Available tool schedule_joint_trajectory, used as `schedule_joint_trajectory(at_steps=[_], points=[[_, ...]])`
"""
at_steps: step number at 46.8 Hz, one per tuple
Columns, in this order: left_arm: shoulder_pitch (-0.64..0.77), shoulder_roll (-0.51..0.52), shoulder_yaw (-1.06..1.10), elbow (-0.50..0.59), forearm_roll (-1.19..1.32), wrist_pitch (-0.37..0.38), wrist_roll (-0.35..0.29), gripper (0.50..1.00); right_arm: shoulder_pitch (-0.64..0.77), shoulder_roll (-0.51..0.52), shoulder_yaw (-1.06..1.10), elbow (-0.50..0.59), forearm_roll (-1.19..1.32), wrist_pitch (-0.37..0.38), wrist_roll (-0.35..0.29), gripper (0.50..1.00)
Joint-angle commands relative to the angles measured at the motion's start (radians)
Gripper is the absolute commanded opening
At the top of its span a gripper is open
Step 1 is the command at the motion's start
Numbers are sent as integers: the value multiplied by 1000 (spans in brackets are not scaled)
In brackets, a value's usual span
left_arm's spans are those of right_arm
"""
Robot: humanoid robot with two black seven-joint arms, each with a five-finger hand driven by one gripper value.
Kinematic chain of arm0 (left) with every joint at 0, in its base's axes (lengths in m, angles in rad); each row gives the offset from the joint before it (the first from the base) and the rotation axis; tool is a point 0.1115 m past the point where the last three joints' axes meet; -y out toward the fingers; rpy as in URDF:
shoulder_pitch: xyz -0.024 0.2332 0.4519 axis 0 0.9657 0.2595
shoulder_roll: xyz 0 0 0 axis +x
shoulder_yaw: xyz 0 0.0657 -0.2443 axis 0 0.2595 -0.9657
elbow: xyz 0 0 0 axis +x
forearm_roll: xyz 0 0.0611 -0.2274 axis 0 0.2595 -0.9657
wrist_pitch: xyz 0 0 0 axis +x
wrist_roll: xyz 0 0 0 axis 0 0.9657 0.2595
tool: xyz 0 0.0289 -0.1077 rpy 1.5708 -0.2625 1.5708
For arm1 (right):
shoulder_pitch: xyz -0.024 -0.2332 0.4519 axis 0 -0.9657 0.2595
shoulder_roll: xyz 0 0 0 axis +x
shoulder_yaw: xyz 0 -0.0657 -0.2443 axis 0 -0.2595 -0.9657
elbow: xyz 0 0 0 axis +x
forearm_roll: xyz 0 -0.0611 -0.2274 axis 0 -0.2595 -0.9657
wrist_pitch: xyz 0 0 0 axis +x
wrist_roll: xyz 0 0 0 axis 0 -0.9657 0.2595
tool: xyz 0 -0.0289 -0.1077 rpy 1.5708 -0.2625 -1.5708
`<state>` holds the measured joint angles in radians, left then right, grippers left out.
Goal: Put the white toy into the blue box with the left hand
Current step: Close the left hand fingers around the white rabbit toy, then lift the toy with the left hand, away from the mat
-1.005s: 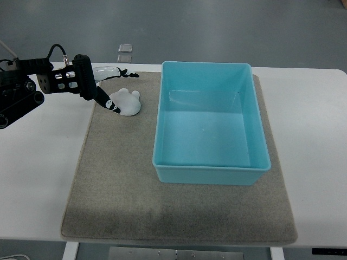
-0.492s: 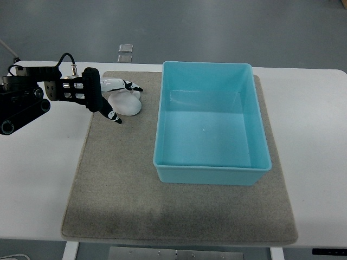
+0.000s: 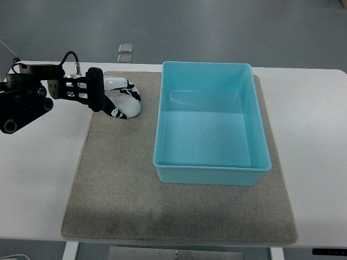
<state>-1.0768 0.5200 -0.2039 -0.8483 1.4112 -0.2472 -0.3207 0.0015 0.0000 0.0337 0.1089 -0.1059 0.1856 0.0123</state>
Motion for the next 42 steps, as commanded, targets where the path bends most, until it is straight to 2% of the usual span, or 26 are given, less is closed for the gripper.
schedule_joint_trajectory(at_steps=[1, 4, 11, 21, 33, 42], points=[[0, 0, 0, 0, 2, 0, 0, 645, 0, 0, 0, 0, 0, 0, 0, 936], [-2, -1, 0, -2, 0, 0, 0, 617, 0, 0, 0, 0, 0, 0, 0, 936], [-15, 0, -2, 0, 0, 3, 0, 501, 0, 0, 0, 0, 0, 0, 0, 936], [-18, 11, -14, 0, -9, 5, 0, 500, 0, 0, 0, 0, 0, 0, 0, 936], [-48, 51, -17, -8, -14, 68, 0, 500, 0, 0, 0, 0, 0, 0, 0, 936], [-86, 68, -41, -9, -15, 80, -17, 500, 0, 0, 0, 0, 0, 0, 0, 936]])
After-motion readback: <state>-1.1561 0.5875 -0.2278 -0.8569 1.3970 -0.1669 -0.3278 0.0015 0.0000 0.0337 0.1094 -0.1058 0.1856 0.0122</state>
